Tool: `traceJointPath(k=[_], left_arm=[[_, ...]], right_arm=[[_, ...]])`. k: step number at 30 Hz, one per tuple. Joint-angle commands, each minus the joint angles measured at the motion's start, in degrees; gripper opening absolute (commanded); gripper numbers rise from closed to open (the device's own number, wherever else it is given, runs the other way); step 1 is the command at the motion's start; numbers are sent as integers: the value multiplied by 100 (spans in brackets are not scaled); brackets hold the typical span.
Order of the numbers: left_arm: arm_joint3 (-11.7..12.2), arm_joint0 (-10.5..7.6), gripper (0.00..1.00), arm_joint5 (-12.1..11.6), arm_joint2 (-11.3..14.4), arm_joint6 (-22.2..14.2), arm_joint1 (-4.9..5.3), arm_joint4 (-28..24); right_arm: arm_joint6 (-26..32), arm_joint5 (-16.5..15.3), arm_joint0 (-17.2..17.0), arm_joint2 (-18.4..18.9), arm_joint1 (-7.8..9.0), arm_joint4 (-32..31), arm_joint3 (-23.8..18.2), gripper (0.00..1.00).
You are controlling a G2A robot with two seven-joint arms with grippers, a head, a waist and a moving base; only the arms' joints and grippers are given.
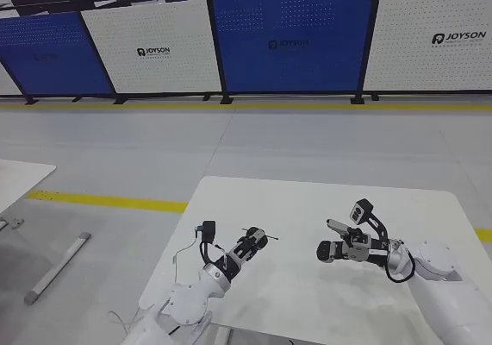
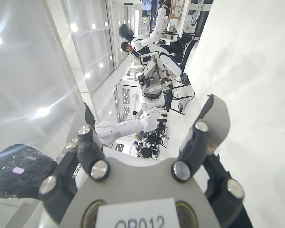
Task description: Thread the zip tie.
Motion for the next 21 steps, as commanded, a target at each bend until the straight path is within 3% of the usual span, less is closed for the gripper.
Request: traceJointPath(k=[1,6,9,14,16,21], left_arm=[[-11,6,0,-6,-6,-2,1,-15],[-11,6,0,-6,-6,-2,1,-15],[31,-44,0,25,-25,-468,5,-440],[-120,149,0,-225,-301,-995,48,-1014],[-178,198,0,-152,-391,-1252,61,-1348],[-186,202,0,-126,-414,-1279,64,-1394]], right_arm=[[0,0,0,0,0,0,0,100],[0,0,0,0,0,0,0,100],[0,0,0,0,0,0,0,100],[0,0,0,0,0,0,0,100],[0,0,0,0,0,0,0,100],[0,0,0,0,0,0,0,100]])
